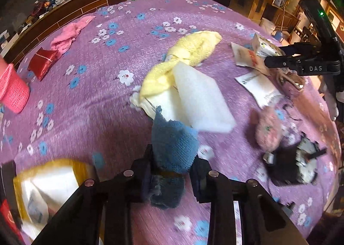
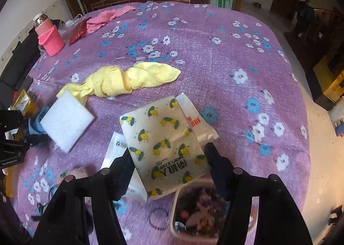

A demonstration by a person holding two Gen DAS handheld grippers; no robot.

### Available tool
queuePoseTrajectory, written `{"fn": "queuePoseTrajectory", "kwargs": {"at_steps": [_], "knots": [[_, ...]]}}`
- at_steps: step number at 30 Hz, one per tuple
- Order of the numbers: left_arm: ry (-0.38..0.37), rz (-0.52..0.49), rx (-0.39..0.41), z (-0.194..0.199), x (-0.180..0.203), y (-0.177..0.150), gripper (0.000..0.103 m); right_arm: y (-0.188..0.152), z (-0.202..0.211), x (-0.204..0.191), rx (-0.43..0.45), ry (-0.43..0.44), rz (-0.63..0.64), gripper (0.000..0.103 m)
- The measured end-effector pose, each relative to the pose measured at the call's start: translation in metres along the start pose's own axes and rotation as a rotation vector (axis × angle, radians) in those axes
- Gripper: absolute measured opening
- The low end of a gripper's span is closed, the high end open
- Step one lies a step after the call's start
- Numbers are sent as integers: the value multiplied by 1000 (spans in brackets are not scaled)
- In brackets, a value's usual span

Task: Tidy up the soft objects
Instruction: 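Lift the tissue pack and blue cloth toward the foam box with both tools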

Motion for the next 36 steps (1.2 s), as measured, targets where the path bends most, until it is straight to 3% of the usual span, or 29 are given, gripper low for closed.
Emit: {"fn": "queuePoseTrajectory", "kwargs": {"at_steps": [13, 23, 30, 36], "knots": [[-78, -39, 91, 59, 58, -69, 31, -59, 53, -15, 71, 40, -7, 63], [-158, -110, 117, 77, 115, -127, 31, -131, 73, -30, 98, 95, -23, 63], [-210, -70, 157, 76, 129, -162, 31, -181, 73, -47, 94, 143, -27, 63], [-282, 20, 236, 87, 125, -200, 31, -206, 82, -88, 112, 208, 39, 63]]}}
Point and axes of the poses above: each gripper's, at about its wrist camera, not at the fingertips, and z roughly against the way its jaws point, x to its right, y to its top, the point moved 1 cm from there along -z, roughly the way its jaws point, and after that the axes turned 8 degrees about -x, right-handed, at the moved point
